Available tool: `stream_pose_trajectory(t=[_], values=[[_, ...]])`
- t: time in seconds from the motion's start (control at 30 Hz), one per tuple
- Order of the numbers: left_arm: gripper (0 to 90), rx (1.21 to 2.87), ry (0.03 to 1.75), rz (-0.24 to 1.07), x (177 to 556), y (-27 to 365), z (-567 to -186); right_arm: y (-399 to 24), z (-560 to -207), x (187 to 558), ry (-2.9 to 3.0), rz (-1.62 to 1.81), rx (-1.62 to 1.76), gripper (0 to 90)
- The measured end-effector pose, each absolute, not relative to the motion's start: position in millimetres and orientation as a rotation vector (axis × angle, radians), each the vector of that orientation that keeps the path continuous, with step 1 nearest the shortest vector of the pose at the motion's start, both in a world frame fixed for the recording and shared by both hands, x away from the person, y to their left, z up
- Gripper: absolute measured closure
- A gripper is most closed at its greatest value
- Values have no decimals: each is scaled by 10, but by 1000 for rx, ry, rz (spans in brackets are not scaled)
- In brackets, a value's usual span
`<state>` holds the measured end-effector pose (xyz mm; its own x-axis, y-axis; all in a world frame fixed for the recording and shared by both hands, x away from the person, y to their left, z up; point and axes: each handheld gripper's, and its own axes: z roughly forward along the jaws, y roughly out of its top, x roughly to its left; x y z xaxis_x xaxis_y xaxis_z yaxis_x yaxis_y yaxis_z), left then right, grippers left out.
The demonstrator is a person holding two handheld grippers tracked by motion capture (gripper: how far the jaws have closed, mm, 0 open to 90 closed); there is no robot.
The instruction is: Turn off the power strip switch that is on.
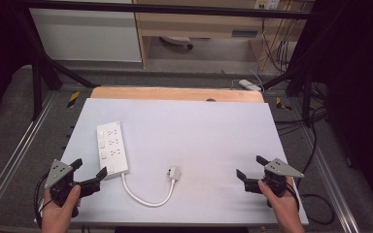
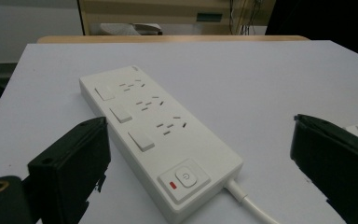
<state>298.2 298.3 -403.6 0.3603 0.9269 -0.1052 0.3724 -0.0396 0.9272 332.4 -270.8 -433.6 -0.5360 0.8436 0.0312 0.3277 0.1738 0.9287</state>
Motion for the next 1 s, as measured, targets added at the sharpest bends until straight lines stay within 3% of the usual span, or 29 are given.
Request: stream_pose_trajectory(t=[1.0], values=[[45, 1568, 1163, 695, 3001, 2971, -3929, -2637, -4349, 3316, 1981, 1301, 1089, 31]])
